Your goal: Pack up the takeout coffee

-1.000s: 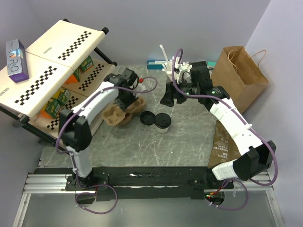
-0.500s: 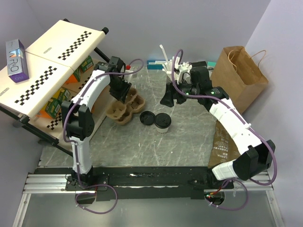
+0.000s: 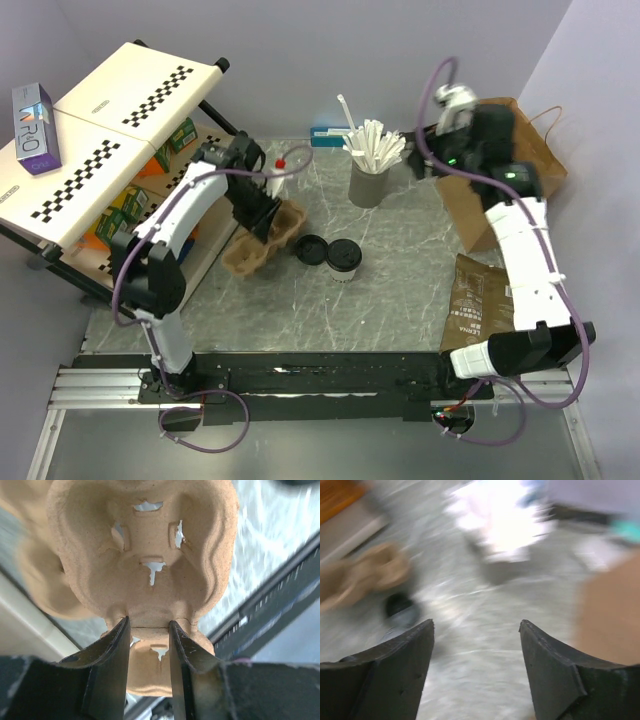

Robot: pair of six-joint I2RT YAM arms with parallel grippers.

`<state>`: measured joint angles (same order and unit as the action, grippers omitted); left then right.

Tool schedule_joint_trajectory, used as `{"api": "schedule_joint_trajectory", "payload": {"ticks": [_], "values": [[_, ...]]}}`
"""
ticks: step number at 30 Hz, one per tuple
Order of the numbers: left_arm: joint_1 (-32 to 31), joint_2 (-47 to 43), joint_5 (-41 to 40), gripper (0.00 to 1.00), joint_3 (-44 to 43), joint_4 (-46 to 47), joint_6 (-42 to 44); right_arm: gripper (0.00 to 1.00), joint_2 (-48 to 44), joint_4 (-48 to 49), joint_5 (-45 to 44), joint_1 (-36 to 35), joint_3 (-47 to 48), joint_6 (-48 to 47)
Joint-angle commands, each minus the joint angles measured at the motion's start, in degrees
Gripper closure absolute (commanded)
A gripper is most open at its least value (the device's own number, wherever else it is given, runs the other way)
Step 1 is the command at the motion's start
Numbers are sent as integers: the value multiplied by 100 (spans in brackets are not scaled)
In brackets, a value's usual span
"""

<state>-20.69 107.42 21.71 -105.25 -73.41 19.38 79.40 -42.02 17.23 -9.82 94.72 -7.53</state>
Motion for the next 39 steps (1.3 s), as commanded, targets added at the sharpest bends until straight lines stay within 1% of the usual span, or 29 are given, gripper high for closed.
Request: {"api": "schedule_joint_trajectory", "payload": {"ticks": [1, 5, 7, 9, 12, 13, 14, 16, 21, 22, 24, 25, 27, 29, 30, 32, 33, 35, 36, 37, 38, 39], "values": [[-225, -844, -255, 99, 882, 256, 348, 26, -47, -482, -1105, 727, 758, -494], [-383, -1240, -396, 99, 1584, 590, 444, 27, -283, -255, -1845, 894, 522, -855], [-445, -1521, -309, 99, 1823, 652, 540, 27, -372, -88, -2134, 956, 356, -1038], [-550, -1827, -264, 99, 2209, 757, 725, 26, -434, 44, -2311, 1262, 232, -1189], [-726, -2188, -501, 99, 2903, 1081, 962, 25, -293, 27, -2330, 1553, 275, -1356], [-752, -2268, -615, 99, 3279, 1239, 989, 25, -250, 10, -2321, 1710, 319, -1417], [-813, -2330, -807, 99, 3440, 1354, 1024, 24, -136, -51, -2295, 1764, 345, -1435], [-849, -2453, -932, 99, 3808, 1715, 1007, 23, -39, -70, -2312, 1870, 346, -1576], [-928, -2603, -1222, 99, 4258, 2277, 901, 20, 173, 176, -2444, 2028, 187, -1936], [-963, -2612, -1301, 97, 4372, 2496, 806, 19, 199, 211, -2435, 2107, 161, -1971], [-972, -2620, -1398, 90, 4460, 2603, 778, 19, 269, 299, -2427, 2169, 187, -2059], [-981, -2594, -1407, 79, 4513, 2656, 752, 19, 330, 317, -2444, 2195, 214, -2086], [-990, -2542, -1354, 66, 4531, 2621, 743, 19, 410, 335, -2444, 2248, 275, -2156], [-990, -2550, -1301, 60, 4496, 2568, 717, 18, 506, 317, -2418, 2283, 345, -2182], [-999, -2576, -1214, 54, 4452, 2551, 708, 18, 533, 361, -2418, 2301, 354, -2217], [-999, -2673, -1100, 48, 4373, 2516, 725, 18, 551, 431, -2409, 2327, 320, -2322], [-999, -2699, -951, 42, 4277, 2498, 725, 18, 551, 449, -2392, 2336, 311, -2349], [-999, -2691, -775, 36, 4145, 2419, 743, 18, 568, 397, -2330, 2345, 354, -2332], [-999, -2682, -748, 27, 4066, 2410, 717, 18, 560, 335, -2312, 2345, 363, -2306], [-999, -2586, -730, 25, 4004, 2366, 708, 17, 542, 309, -2277, 2345, 372, -2262], [-999, -2533, -721, 15, 3934, 2296, 690, 18, 542, 300, -2260, 2345, 381, -2236], [-990, -2489, -608, 8, 3759, 2287, 656, 17, 507, 265, -2216, 2345, 381, -2201]]}}
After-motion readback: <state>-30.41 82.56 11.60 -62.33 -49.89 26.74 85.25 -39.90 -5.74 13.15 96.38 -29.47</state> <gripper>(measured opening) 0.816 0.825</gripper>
